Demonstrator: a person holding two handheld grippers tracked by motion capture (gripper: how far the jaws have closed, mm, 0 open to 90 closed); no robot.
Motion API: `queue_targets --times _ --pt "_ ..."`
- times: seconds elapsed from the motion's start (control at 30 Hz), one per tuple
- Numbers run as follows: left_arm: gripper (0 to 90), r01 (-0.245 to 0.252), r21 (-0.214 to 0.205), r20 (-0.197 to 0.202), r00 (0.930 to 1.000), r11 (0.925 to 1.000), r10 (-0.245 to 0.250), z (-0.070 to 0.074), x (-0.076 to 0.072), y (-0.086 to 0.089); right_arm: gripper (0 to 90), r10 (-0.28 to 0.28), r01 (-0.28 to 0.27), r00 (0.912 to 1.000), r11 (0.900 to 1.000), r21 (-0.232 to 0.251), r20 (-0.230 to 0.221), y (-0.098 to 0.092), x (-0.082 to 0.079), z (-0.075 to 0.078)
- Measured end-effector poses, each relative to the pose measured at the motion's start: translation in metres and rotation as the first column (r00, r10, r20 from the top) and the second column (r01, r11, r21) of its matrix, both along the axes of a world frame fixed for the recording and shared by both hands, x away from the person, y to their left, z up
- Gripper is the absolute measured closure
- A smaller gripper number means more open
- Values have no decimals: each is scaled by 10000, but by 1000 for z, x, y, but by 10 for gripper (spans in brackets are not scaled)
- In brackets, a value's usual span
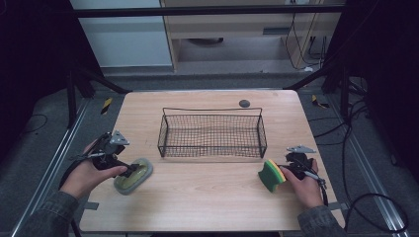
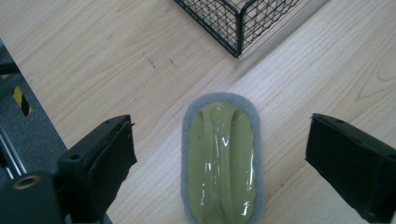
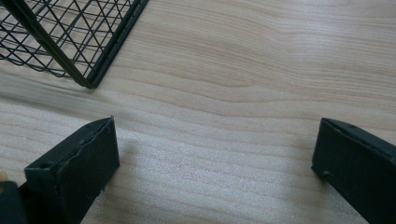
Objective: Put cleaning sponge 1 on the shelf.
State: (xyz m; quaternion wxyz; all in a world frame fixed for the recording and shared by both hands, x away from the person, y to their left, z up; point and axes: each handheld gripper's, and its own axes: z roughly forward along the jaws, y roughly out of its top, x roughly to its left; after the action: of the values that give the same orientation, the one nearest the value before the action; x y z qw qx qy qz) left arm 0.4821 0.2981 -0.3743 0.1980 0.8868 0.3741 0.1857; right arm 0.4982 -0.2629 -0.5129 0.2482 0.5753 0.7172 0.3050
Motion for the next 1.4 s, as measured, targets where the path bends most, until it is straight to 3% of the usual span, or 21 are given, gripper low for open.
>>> queue_targets --times 0.17,0.23,0.5,0.63,0.97,1.23,1.4 --pt "115 -88 -173 -302 9995 9998 82 -3 4 3 7 63 -63 10000 10000 43 -8 0 -1 0" --pt "154 -35 21 -513 9987 10000 36 -5 6 4 8 69 -69 10000 10000 42 -8 0 -1 0" --pt "270 25 102 -1029 9947 9999 -14 -7 10 8 8 174 -174 9998 9998 26 16 0 -1 0" --pt "300 292 240 -1412 9897 9993 -255 -10 9 9 8 212 -212 9998 9998 -18 45 0 -1 0" --pt "335 347 394 -2026 9789 9986 -260 -25 14 8 8 228 -228 9997 9997 44 14 0 -2 0" --pt "405 243 765 -2671 9637 9968 -30 -40 21 1 8 268 -268 9996 9996 28 21 0 -2 0" --pt "448 -70 936 -2775 9602 9956 328 -43 22 -2 8 282 -282 9996 9996 28 24 0 -2 0"
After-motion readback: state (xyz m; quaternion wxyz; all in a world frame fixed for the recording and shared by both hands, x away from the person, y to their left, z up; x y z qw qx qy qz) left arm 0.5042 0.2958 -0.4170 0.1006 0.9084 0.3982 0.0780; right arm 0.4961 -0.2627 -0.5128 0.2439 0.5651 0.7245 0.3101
